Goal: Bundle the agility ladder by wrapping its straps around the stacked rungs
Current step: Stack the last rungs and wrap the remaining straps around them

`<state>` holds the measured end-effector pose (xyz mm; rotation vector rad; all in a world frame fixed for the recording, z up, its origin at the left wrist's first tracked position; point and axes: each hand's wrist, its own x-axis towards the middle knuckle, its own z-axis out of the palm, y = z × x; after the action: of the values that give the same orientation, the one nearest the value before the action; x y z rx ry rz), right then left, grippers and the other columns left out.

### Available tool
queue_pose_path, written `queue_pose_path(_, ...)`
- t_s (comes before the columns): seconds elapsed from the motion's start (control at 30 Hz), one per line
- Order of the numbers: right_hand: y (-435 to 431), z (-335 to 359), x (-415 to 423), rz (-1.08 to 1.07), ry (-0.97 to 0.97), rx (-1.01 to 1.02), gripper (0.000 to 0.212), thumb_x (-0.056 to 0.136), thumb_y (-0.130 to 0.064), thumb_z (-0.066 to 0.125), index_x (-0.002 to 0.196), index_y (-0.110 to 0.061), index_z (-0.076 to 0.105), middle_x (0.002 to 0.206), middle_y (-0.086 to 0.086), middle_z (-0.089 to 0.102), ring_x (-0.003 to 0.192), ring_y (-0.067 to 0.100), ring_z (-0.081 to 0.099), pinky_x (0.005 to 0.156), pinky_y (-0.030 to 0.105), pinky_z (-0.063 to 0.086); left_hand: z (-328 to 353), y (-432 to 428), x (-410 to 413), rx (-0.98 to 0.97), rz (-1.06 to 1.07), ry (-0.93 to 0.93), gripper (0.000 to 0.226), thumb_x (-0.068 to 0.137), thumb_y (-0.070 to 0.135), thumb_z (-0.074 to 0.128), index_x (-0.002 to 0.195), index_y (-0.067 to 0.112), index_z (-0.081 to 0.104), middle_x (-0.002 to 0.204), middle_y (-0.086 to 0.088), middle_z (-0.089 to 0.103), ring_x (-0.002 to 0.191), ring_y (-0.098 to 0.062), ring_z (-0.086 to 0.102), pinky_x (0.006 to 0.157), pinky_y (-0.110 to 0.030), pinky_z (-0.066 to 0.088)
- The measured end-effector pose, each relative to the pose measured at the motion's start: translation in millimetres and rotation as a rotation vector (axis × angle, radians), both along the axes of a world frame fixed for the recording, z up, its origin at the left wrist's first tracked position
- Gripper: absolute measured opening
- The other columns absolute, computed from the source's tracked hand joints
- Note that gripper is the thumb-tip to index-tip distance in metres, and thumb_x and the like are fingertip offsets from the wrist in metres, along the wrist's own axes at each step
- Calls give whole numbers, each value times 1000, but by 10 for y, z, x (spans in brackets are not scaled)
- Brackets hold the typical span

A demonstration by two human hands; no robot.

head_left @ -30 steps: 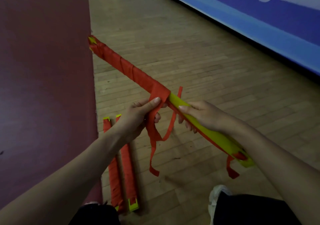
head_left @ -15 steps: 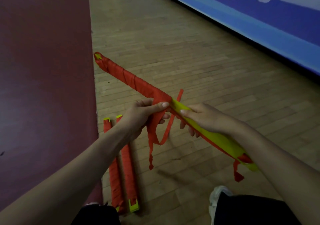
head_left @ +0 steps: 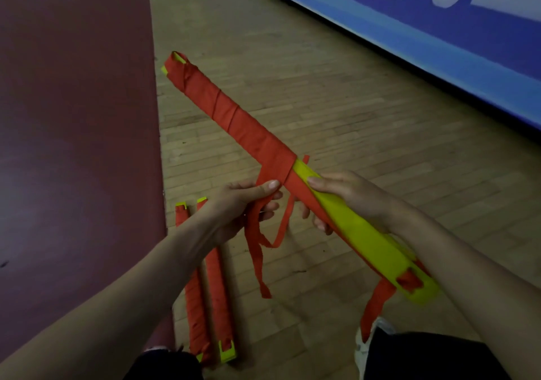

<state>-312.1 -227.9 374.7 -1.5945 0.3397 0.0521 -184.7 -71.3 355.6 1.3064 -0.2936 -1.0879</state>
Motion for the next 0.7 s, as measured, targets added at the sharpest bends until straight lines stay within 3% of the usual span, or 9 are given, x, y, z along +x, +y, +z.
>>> queue_pose_path(0.17, -23, 56, -28, 91, 79, 174, 39, 86, -33, 49, 97, 1, 64, 73, 14, 64, 46, 21, 57, 46, 26, 46, 12, 43, 6, -107, -78, -122, 13, 72, 16, 65, 84, 13, 64, 65, 2, 65, 41, -6, 52, 47, -17, 48)
queue_pose_path(0.3, 12, 44, -46, 170, 165, 332, 39, 87, -34, 43, 86, -2, 66, 62, 11, 58, 40, 19, 52, 43, 22, 43, -1, 88, 15, -203, -173, -112, 6, 67, 23, 73, 73, 22, 73, 65, 3, 63, 41, -5, 50, 53, -20, 51)
queue_pose_path(0.4, 42, 52, -27, 177, 222, 373, 41, 84, -36, 42, 80, 0, 61, 53, 11, 54, 35, 18, 50, 37, 20, 41, -54, 107, 44, -256, -199, -70, 27, 53, 34, 90, 72, 23, 75, 67, 3, 64, 41, -4, 49, 56, -21, 52)
queue_pose_path(0.47, 55, 60, -5, 190, 252, 336, 43, 84, -40, 44, 80, -1, 60, 52, 10, 53, 34, 17, 50, 36, 19, 41, -88, 104, 54, -267, -164, -72, 31, 50, 36, 92, 72, 23, 74, 67, 3, 64, 41, -3, 47, 56, -21, 51)
queue_pose_path(0.57, 68, 75, 28, 156, 238, 152, 50, 93, -48, 40, 81, -5, 62, 54, 9, 57, 35, 15, 51, 36, 20, 42, -29, 85, 13, -256, -108, -90, 2, 67, 24, 76, 67, 24, 74, 65, 6, 63, 40, -2, 45, 55, -19, 49)
queue_pose_path(0.63, 88, 41, 72, 73, 192, -59, 54, 94, -52, 39, 81, -6, 65, 59, 9, 60, 38, 12, 55, 38, 20, 43, 3, 74, 16, -232, -50, -103, 14, 74, 16, 64, 66, 22, 73, 65, 5, 62, 40, -3, 45, 53, -18, 48)
queue_pose_path(0.7, 93, -38, 116, -36, 146, -209, 51, 90, -56, 43, 81, -11, 66, 64, 9, 64, 42, 10, 58, 43, 21, 45, 23, 74, 39, -202, 5, -114, 10, 75, 15, 63, 73, 19, 72, 66, 4, 63, 41, -3, 46, 53, -18, 48)
